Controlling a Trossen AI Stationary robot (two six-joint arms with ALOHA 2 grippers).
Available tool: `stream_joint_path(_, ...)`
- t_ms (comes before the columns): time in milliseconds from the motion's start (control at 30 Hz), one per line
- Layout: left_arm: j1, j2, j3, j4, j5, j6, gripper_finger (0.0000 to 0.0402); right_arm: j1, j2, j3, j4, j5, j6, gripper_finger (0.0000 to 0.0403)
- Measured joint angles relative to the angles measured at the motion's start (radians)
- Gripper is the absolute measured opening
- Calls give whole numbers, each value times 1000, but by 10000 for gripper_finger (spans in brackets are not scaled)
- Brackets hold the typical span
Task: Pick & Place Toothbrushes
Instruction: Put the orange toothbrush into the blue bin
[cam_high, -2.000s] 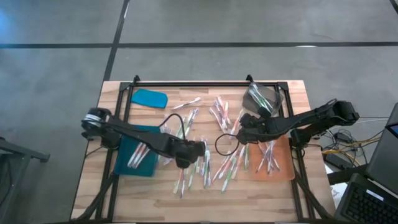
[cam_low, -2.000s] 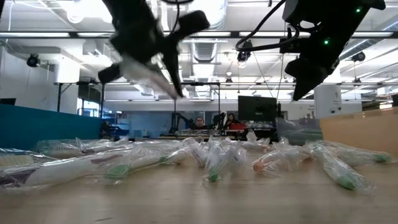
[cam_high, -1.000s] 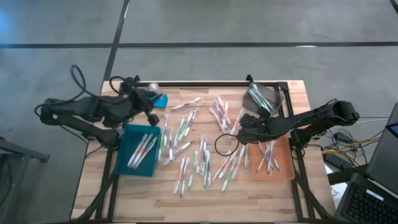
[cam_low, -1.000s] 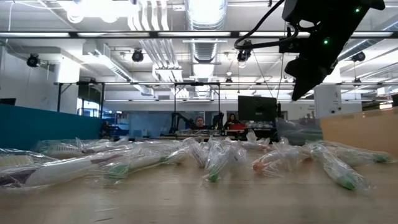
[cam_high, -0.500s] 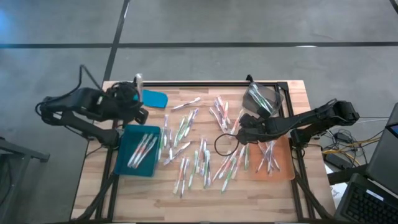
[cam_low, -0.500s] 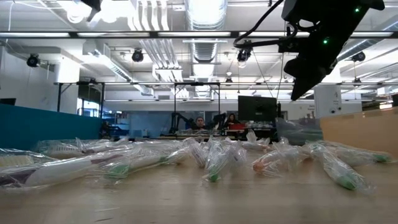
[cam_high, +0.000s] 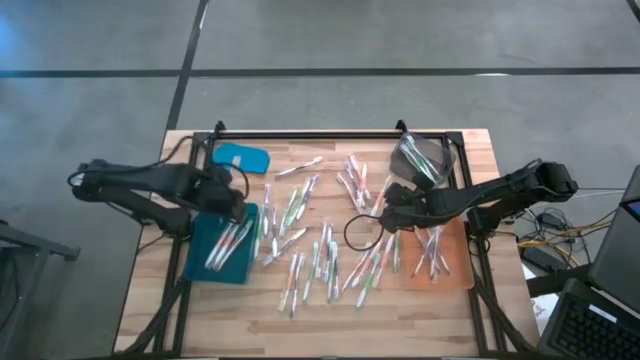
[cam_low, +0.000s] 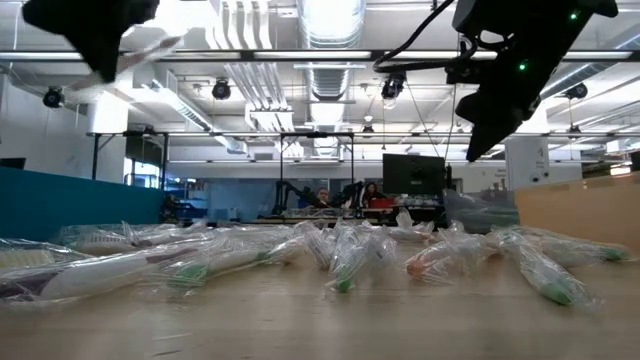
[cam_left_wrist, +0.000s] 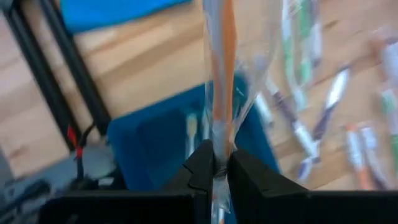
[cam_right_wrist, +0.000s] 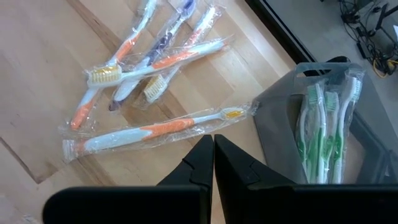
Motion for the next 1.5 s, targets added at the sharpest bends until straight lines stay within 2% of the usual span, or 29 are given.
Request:
stream_joint_path(267, 0, -9, -213, 24, 211, -103, 35, 0, 0, -13, 8, -3, 0, 8)
stream_joint_path(433, 0, -10, -331, 109, 341, -128, 32, 0, 0, -26, 17, -3, 0, 8)
stream_joint_path(767, 0, -11, -495, 259, 514, -173, 33, 0, 0, -36, 31, -20, -3, 8)
stream_joint_path(867, 0, -11, -526, 274, 541, -178, 33, 0, 0, -36, 31, -20, -6, 8)
stream_joint_path(1500, -23, 20, -521, 307, 589, -259, 33, 0, 0, -38, 34, -21, -9, 8)
